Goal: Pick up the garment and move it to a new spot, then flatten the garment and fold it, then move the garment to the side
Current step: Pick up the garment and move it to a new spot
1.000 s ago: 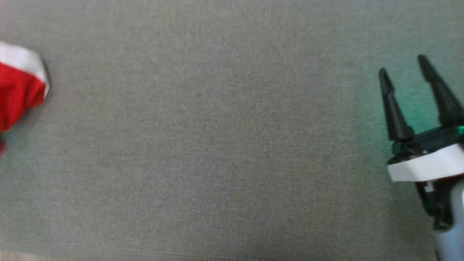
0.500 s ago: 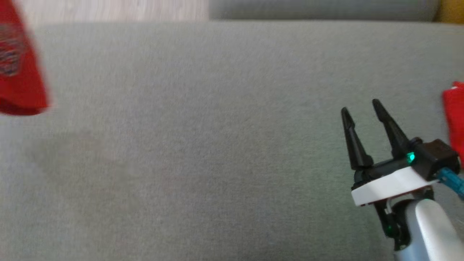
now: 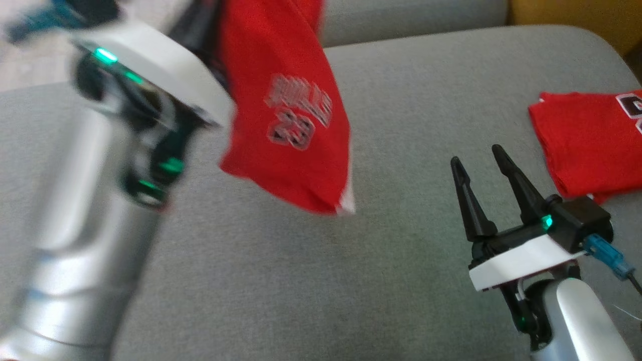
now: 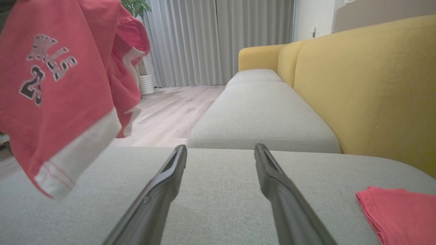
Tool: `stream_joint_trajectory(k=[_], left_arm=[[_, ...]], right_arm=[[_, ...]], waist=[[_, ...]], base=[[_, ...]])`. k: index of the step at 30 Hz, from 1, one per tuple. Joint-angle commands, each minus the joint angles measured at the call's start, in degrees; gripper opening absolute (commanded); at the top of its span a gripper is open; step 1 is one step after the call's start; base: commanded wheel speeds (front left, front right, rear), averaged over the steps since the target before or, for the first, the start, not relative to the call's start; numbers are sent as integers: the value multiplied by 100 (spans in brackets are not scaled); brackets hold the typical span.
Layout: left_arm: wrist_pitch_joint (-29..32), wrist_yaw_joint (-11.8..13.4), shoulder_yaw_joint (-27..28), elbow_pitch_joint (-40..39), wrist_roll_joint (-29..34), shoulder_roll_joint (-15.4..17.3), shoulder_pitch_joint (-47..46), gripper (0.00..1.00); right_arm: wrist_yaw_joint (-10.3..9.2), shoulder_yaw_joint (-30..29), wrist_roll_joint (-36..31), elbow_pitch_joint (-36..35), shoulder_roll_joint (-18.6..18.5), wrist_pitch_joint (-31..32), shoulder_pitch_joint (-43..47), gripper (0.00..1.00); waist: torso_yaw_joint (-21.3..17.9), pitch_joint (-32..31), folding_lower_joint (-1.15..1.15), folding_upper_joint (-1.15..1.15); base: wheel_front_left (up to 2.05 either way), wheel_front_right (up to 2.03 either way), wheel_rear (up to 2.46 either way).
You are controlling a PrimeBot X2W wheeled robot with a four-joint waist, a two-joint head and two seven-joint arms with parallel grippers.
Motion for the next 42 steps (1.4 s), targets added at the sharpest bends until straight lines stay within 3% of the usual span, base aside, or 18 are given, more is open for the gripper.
stream_joint_trajectory(k=[1,7,13,14,15,16,23,28,33,36,42], left_arm=[[-277,24,86,34,71,-95,9,0],[-996,-49,-382,1084,354,-571,620,0],[-1508,-273,-825,2288,494,-973,1110,0],[-1592,-325,-872,2444,502,-1027,1145,41],[-1592,-325,-872,2444,502,-1027,1145,41],[-1689,-372,-903,2574,511,-1074,1154,100],[-2697,-692,-771,2649,602,-1082,1052,100],[-3415,-756,-442,2150,668,-569,1446,100],[-3845,-443,-59,1519,792,65,2216,100],[-3928,-89,171,1043,874,455,2900,100],[-4024,250,472,527,874,785,3756,100]], right_arm=[[42,168,62,-158,16,-26,-244,100],[42,314,88,-106,7,-60,-404,100],[42,418,125,5,-48,-64,-462,100],[42,424,132,20,-60,-65,-466,100],[42,424,132,20,-60,-65,-466,100],[42,424,136,32,-75,-66,-469,100],[42,365,128,18,-148,-13,-393,100],[42,264,123,46,-120,-6,-246,100],[42,62,116,83,-91,-11,-33,100],[42,-86,100,94,-61,4,128,100],[42,-108,55,58,42,65,272,100]], waist=[[-189,163,1,-1],[-385,360,1,-1],[-316,413,1,-1],[-284,403,1,-1],[-284,403,1,-1],[-243,388,1,-1],[176,208,1,-1],[429,31,1,-1],[597,-129,1,-1],[667,-212,1,-1],[687,-289,1,-1]], base=[[0,0,0],[0,0,0],[0,0,0],[0,0,0],[0,0,0],[0,0,0],[0,0,0],[0,0,0],[0,0,0],[0,0,0],[0,0,0]])
